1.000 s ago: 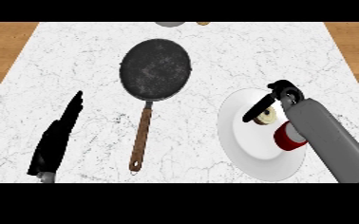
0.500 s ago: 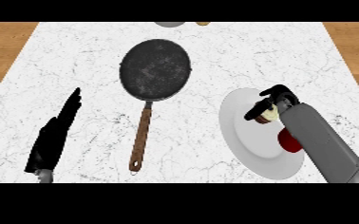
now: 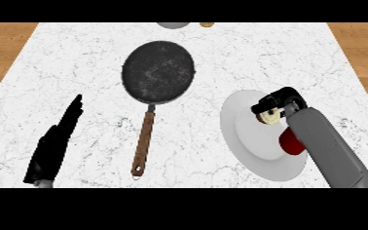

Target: Pick the cupcake from the plate and place it in the pan

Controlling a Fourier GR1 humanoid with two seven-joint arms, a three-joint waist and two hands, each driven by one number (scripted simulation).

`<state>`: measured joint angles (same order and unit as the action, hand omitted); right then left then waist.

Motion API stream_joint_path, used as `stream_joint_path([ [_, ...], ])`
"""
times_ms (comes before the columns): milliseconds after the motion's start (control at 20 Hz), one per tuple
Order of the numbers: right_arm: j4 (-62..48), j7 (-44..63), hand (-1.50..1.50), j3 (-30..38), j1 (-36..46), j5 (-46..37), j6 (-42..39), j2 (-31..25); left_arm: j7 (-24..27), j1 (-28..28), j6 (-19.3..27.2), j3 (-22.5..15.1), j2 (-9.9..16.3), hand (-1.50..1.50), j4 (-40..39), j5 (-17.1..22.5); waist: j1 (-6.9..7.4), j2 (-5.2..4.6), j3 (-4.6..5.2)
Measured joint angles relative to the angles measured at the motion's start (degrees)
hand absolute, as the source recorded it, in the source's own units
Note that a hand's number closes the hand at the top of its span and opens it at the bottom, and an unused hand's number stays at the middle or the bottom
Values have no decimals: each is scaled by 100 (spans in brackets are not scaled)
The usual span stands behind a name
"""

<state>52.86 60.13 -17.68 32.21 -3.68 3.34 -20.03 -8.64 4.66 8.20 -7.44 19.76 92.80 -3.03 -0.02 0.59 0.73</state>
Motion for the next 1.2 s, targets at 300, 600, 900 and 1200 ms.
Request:
stream_joint_path([
  [300, 117, -597, 150, -535, 106, -530, -532, -67, 11, -43, -30, 12, -65, 0, 4, -64, 63, -34, -28],
  [600, 391, -1602, 150, -1377, 456, -1536, -837, -469, 53, -87, -102, 62, -45, 0, -93, -49, 89, -59, -62],
  [900, 947, -2407, 150, -1562, 968, -2588, 251, -761, 107, -62, -76, 17, -130, 0, -161, -104, 51, -45, -73],
  [1200, 1215, -2970, 150, -1476, 1485, -3158, 844, -620, 111, -122, -234, 172, -28, 0, -199, -21, 68, -56, -72],
])
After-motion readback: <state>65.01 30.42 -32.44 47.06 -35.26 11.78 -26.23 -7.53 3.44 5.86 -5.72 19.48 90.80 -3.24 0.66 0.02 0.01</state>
